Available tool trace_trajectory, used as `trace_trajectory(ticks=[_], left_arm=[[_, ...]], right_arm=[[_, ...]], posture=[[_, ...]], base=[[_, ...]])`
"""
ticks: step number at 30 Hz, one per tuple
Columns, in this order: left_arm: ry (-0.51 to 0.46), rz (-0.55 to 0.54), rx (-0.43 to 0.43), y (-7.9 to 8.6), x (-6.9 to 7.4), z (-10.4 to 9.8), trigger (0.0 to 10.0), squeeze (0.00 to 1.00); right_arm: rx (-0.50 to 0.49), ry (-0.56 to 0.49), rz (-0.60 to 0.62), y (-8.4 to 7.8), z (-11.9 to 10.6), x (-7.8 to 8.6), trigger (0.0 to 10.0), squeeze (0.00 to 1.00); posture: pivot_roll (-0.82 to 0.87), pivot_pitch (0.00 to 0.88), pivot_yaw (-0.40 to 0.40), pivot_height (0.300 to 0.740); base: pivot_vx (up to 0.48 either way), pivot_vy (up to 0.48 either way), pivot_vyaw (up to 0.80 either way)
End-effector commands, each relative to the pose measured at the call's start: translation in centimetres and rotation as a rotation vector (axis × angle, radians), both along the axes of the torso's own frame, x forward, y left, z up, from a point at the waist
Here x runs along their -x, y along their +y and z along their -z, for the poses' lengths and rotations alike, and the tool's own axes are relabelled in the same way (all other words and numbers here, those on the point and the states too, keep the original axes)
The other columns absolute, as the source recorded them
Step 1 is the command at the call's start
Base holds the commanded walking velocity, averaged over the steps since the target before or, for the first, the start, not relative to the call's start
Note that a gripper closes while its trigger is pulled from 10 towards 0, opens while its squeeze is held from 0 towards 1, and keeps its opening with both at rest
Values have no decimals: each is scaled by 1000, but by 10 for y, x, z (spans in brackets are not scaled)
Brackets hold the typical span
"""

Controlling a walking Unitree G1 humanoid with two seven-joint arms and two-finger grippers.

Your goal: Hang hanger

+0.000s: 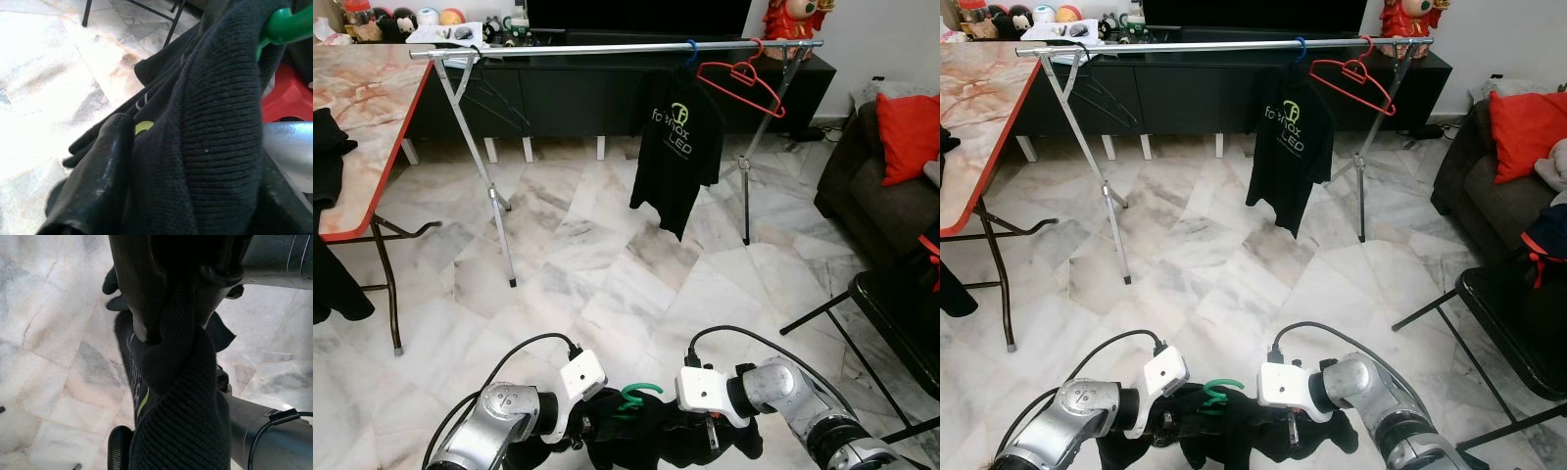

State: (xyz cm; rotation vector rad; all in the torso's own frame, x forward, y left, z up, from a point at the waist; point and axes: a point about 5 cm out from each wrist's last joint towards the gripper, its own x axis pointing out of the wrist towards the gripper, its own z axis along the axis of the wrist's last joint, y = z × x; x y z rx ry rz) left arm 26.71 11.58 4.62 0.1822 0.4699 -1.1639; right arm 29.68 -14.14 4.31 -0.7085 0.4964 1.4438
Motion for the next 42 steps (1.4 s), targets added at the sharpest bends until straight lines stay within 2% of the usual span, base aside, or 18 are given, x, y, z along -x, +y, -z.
trace_trajectory(ticks=[1,36,37,38,39,40,41,42], left_arm=[[10,5,24,-1,0,1,0,0],[17,-3,42,0,-1,4,0,0],[15,-3,42,-1,-1,4,0,0],[15,-3,42,-1,-1,4,0,0],[14,-3,42,-1,-1,4,0,0],[14,-3,42,-1,-1,4,0,0],[11,-7,41,0,-1,4,0,0],[9,-10,39,0,-2,4,0,0]], right_arm=[[-22,-34,-1,3,-8,-6,0,0],[-32,-53,33,2,-7,-7,0,0],[-32,-55,35,2,-7,-7,824,0],[-32,-55,35,2,-7,-7,824,0],[-33,-53,41,2,-7,-8,4784,0],[-33,-51,45,2,-7,-8,4784,0],[-32,-49,50,2,-7,-8,10000,0],[-32,-41,53,2,-7,-8,10000,0]], posture=[[22,136,-95,721],[17,133,-94,721],[18,131,-93,721],[18,131,-93,721],[18,131,-93,721],[18,131,-93,721],[18,129,-92,721],[18,127,-92,721]], base=[[0,0,0],[0,0,0],[0,0,0],[0,0,0],[0,0,0],[0,0,0],[0,0,0],[0,0,0]])
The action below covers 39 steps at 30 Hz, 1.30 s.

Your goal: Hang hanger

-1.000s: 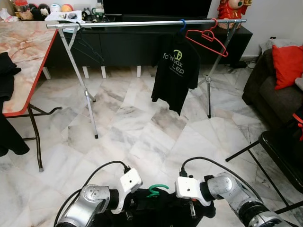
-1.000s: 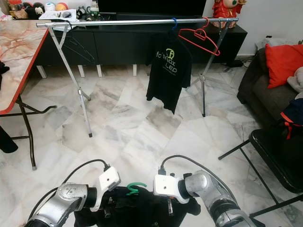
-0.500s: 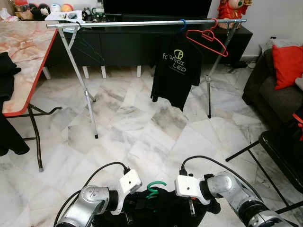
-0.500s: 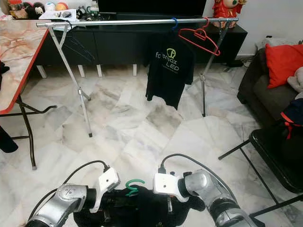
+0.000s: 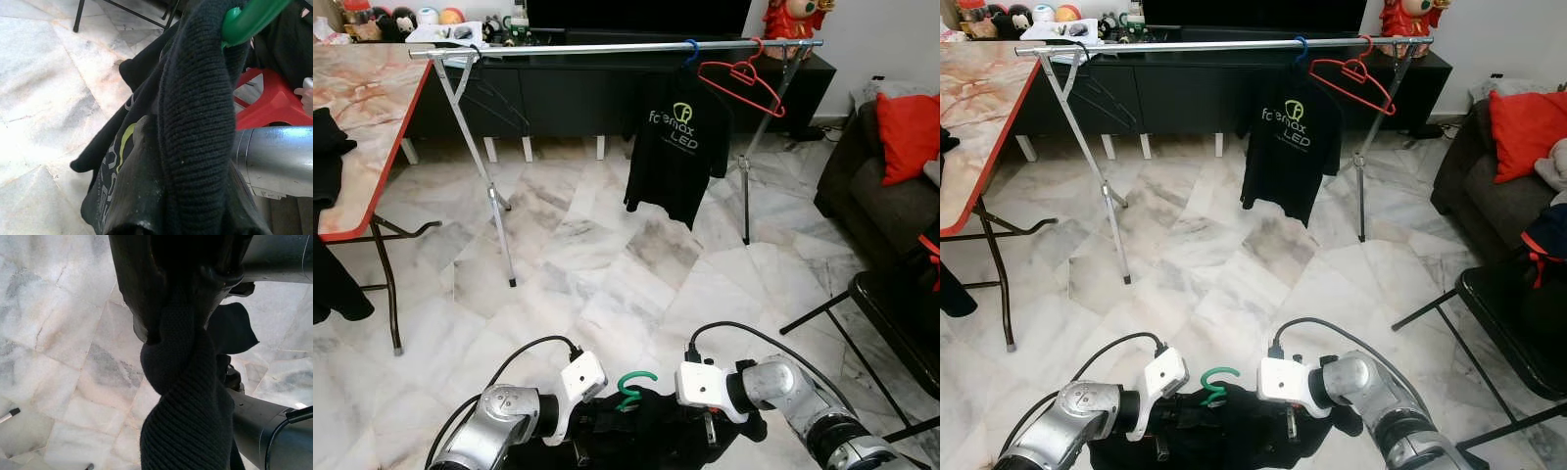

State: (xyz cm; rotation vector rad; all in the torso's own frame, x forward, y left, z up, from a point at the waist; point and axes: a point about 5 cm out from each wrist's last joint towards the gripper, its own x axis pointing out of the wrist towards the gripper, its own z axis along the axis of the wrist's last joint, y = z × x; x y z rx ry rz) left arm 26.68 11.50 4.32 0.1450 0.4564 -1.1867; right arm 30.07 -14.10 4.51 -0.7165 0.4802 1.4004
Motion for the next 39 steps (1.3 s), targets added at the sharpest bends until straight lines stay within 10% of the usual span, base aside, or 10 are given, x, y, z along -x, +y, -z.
trace_trajectory(ticks=[1,3,4,5,6,39], left_arm=[[-3,-24,0,1,-2,1,0,0],[-4,-25,1,1,-2,1,0,0],[-5,-26,1,1,-2,0,0,0],[-5,-26,1,1,-2,0,0,0],[-7,-28,1,1,-3,0,0,0],[-246,-345,-109,17,-31,5,0,0]], right_arm=[[-31,-6,19,1,-4,-3,10000,0],[-36,-4,29,1,-4,-4,10000,188],[-38,-3,33,1,-4,-4,10000,604],[-38,-3,33,1,-4,-4,10000,604],[-38,-2,34,1,-4,-4,10000,976],[0,-47,127,-26,-13,-12,10000,1000]], posture=[[18,127,-92,721],[18,124,-91,721],[17,123,-90,721],[17,123,-90,721],[17,122,-90,721],[-12,132,-88,721]], base=[[0,0,0],[0,0,0],[0,0,0],[0,0,0],[0,0,0],[0,0,0]])
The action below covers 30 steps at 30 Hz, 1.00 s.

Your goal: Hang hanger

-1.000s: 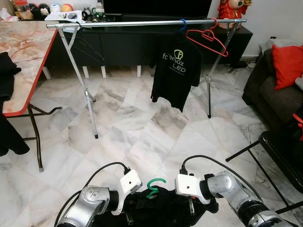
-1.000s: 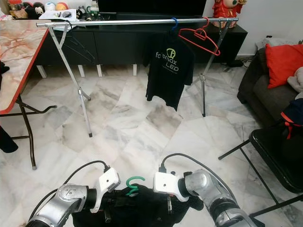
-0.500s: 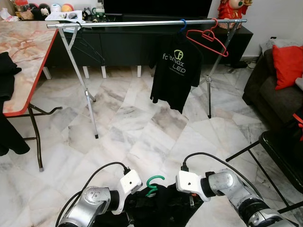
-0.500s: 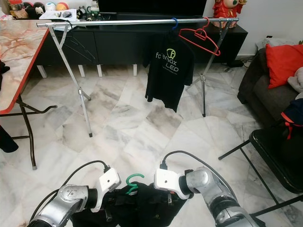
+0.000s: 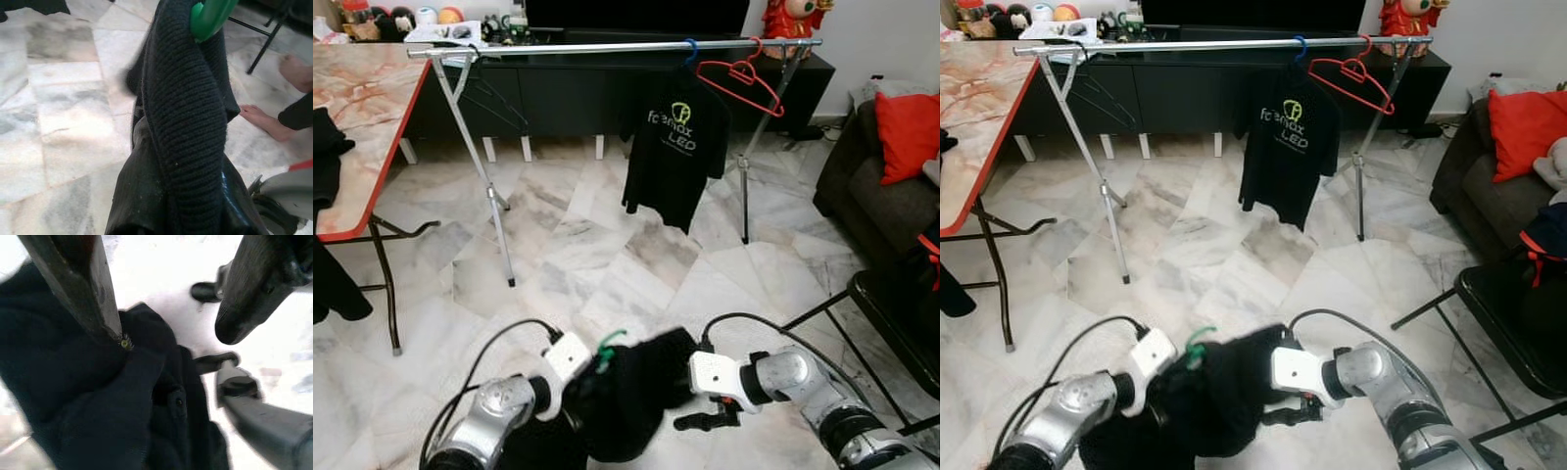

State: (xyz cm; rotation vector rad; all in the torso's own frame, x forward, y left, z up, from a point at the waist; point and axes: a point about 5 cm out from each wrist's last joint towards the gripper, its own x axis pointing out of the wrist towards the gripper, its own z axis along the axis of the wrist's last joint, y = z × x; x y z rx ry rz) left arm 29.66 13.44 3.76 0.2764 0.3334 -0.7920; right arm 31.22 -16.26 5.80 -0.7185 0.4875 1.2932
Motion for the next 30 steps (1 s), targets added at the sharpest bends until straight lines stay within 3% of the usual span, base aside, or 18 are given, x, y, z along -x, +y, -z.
trace_trajectory(ticks=[1,5,6,7,8,9,13,15,16,18,19,21,22,24,25,26,30], left_arm=[[-27,-8,-1,-2,-1,0,0,0],[-78,-82,-21,2,-5,-1,0,0],[-97,-126,-28,4,-8,-1,0,0],[-113,-163,-34,7,-9,-2,0,0],[-121,-185,-37,8,-10,-2,2353,0],[-150,-269,-29,14,-13,-3,10000,0],[-192,-358,-20,25,-12,-4,10000,0],[-221,-429,14,36,-8,-6,10000,0],[-221,-429,14,36,-8,-6,10000,0],[-243,-489,32,48,-3,-6,10000,0],[-243,-489,32,48,-3,-6,10000,0],[-247,-514,46,55,2,-5,10000,0],[-250,-559,80,64,9,-5,10000,0],[-251,-579,102,68,15,-5,10000,0],[-251,-579,102,68,15,-5,10000,0],[-249,-589,83,72,22,-2,10000,0],[-242,-609,77,79,37,0,10000,0]], right_arm=[[-27,-24,66,-6,-1,-2,10000,1000],[-37,-64,146,-12,0,-3,10000,984],[-53,-81,203,-14,2,-4,10000,0],[-68,-93,248,-15,3,-5,10000,0],[-88,-105,296,-16,5,-4,10000,0],[-109,-122,391,-19,11,-3,10000,0],[-165,-127,602,-25,25,2,10000,0],[-258,-58,837,-28,43,14,10000,0],[-258,-58,837,-28,43,14,10000,0],[-275,3,1040,-32,66,32,10000,0],[-275,3,1040,-32,66,32,10000,0],[-290,43,1166,-34,78,43,10000,0],[-246,88,1313,-38,95,63,10000,0],[-206,122,1394,-40,107,78,10000,0],[-206,122,1394,-40,107,78,10000,0],[-181,180,1462,-39,119,95,10000,0],[-123,252,1534,-38,136,123,10000,0]], posture=[[-15,133,-87,721],[-17,133,-86,721],[-17,134,-85,721],[-17,134,-85,721],[-17,134,-85,721],[-18,137,-83,721],[-21,141,-72,721],[-18,144,-60,721],[-18,144,-60,721],[-13,148,-47,721],[-13,148,-47,721],[-12,149,-43,721],[-11,146,-36,721],[-4,144,-33,721],[-4,144,-33,721],[11,137,-28,721],[14,122,-22,721]], base=[[0,0,0],[0,0,0],[0,0,0],[0,0,0],[0,0,0],[0,0,0],[0,0,0],[0,0,0],[0,0,0],[0,0,0],[0,0,0],[0,0,0],[0,0,0],[0,0,0],[0,0,0],[0,0,0],[0,0,0]])
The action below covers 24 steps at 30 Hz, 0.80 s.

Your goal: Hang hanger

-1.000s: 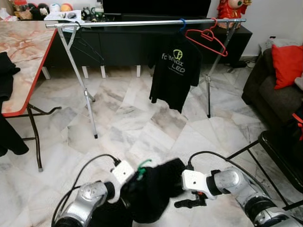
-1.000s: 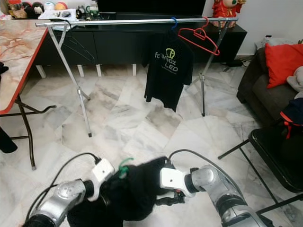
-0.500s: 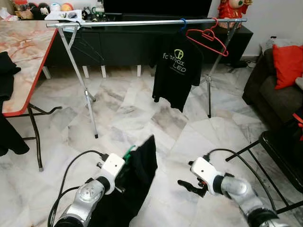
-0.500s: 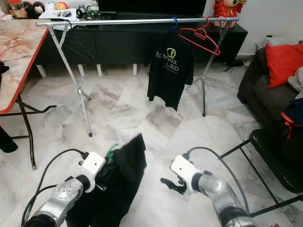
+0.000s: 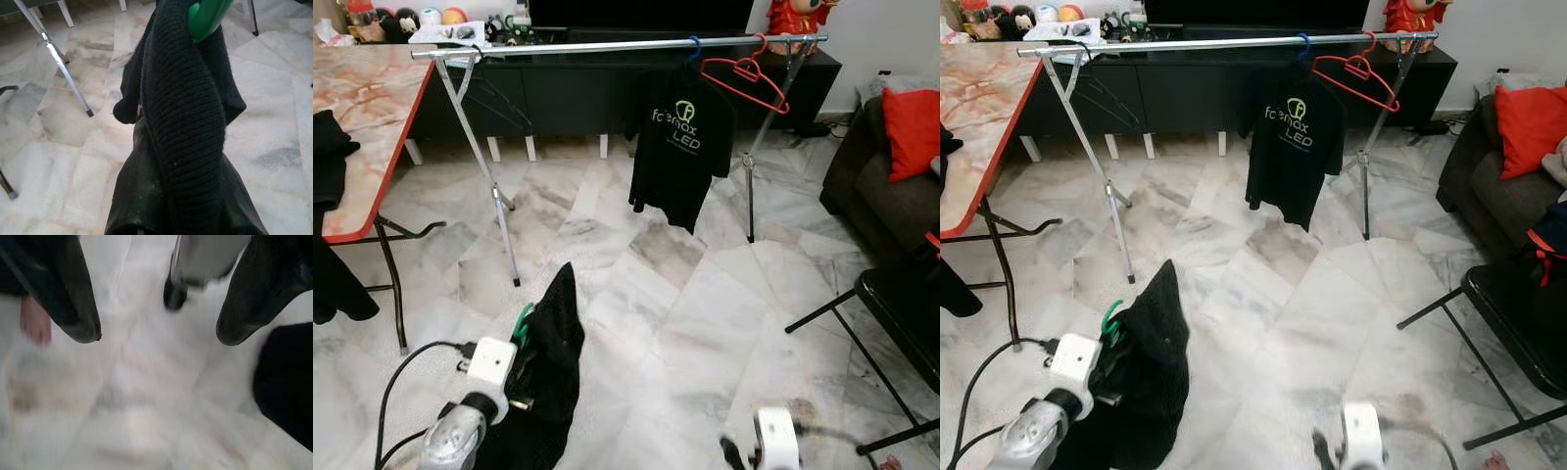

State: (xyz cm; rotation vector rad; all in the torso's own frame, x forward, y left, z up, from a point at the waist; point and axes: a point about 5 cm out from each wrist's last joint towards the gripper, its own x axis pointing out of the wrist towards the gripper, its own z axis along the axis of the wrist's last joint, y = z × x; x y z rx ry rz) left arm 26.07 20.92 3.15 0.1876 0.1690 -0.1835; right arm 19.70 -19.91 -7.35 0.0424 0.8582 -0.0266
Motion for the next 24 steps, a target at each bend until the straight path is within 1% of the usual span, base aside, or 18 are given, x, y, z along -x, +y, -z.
trace_trajectory(ticks=[1,2,3,6,7,10,15,18,19,23,24], left_arm=[[-27,-15,9,4,1,-6,10000,0],[-20,-46,15,11,7,-5,10000,0],[-14,-70,28,14,10,-5,10000,0],[-7,-104,38,19,18,-4,10000,0],[5,-117,40,20,22,-3,10000,0],[31,-101,37,20,27,0,10000,0],[36,-98,46,19,29,-1,10000,0],[46,-103,47,19,34,-1,10000,0],[59,-101,48,20,38,0,10000,0],[76,-96,45,20,44,2,10000,0],[85,-98,46,20,47,3,10000,0]], right_arm=[[0,29,34,-1,4,7,10000,0],[-20,57,67,0,9,17,10000,0],[-17,69,71,0,11,22,10000,0],[-17,92,99,-3,15,31,10000,0],[-9,101,108,-4,16,33,10000,0],[1,98,108,-3,16,33,10000,0],[-3,93,124,-1,16,32,10000,0],[0,99,106,1,16,31,10000,0],[-2,100,98,2,16,31,10000,0],[-5,104,101,4,17,33,10000,0],[-6,111,101,5,18,35,10000,0]], posture=[[14,122,-22,721],[10,114,-22,721],[11,106,-28,721],[7,92,-19,721],[1,88,-13,721],[-16,76,1,721],[-18,55,8,721],[-17,49,12,721],[-18,46,14,721],[-20,39,21,721],[-23,34,23,721]], base=[[0,0,0],[0,0,0],[0,0,0],[0,0,0],[0,0,0],[0,0,0],[0,0,0],[251,0,0],[300,0,0],[307,0,0],[322,0,0]])
